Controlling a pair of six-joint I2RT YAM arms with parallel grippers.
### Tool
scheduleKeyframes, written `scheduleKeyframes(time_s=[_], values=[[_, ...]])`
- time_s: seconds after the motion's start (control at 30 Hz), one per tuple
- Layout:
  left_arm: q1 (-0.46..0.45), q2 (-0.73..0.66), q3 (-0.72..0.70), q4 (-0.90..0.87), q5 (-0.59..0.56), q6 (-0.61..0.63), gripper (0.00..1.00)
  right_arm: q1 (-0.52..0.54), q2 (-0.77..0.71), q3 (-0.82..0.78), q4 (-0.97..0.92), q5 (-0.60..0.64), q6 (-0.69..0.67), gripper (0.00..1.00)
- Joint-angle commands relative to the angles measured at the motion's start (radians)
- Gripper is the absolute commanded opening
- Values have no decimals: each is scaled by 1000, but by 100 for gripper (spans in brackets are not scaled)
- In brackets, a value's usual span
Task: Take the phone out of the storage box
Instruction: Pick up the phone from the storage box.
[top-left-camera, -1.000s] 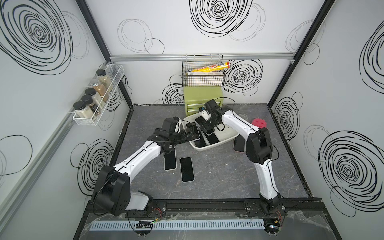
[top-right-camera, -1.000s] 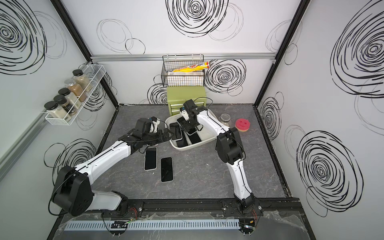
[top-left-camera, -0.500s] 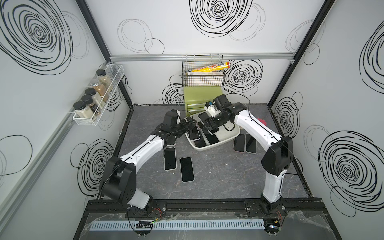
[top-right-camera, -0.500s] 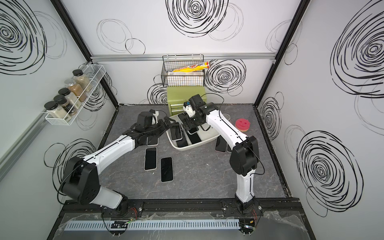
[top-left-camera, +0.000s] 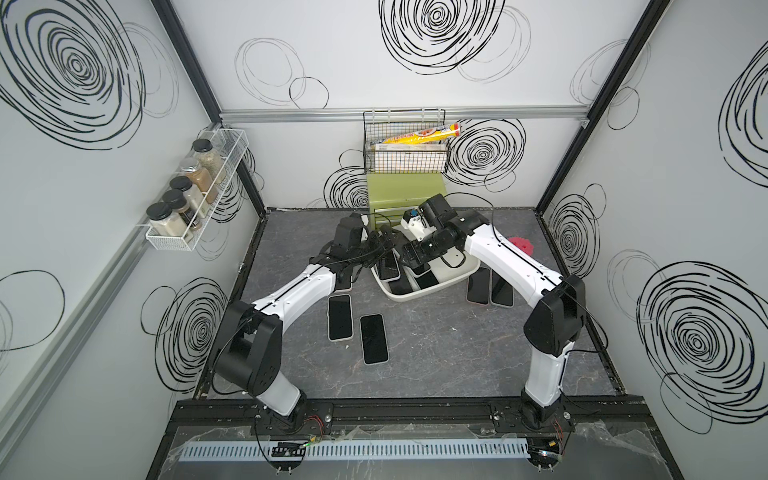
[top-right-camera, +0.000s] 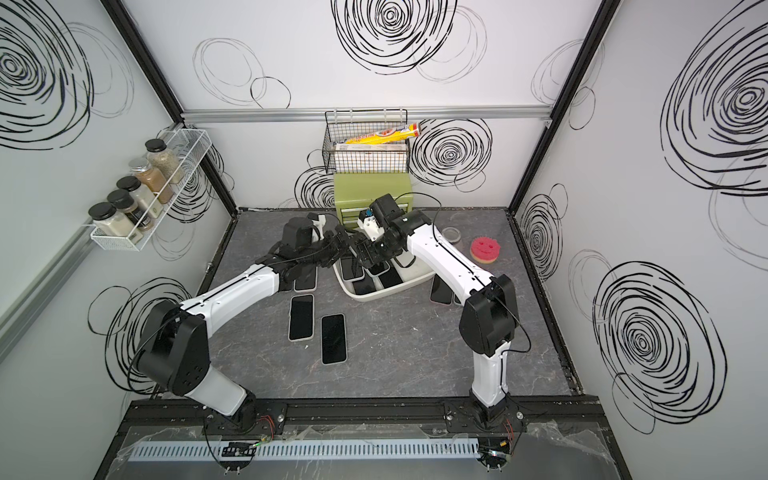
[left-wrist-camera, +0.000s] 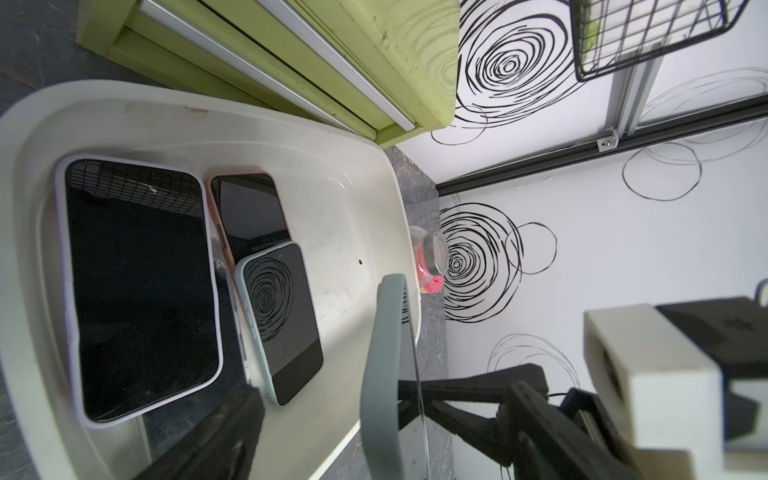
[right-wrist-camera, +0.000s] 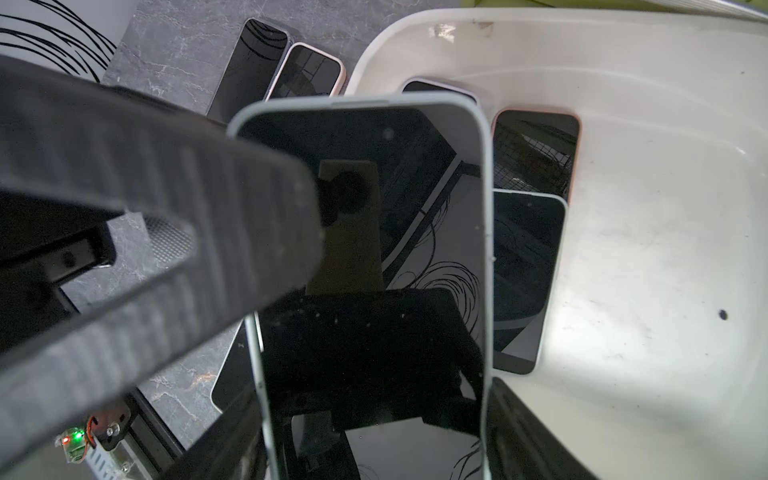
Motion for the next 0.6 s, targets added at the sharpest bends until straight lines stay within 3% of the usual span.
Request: scheduleKeyframes(time_s=[0.0, 0.13, 0.3, 0.43, 0.57], values=[[-3, 14, 28, 58, 3, -12, 83, 9, -44, -1, 23, -53, 29, 21], [-4, 20, 30, 67, 3, -15, 57, 17, -52, -22, 42, -68, 51, 21], [-5, 9, 17, 78, -5, -24, 50, 18, -48, -26, 52, -99, 75, 21], [-5, 7, 12, 87, -6, -32, 35, 18, -48, -30, 64, -144, 102, 21], [-5, 9, 11, 97, 8, -39, 28, 18, -50, -34, 83, -179, 140, 21]])
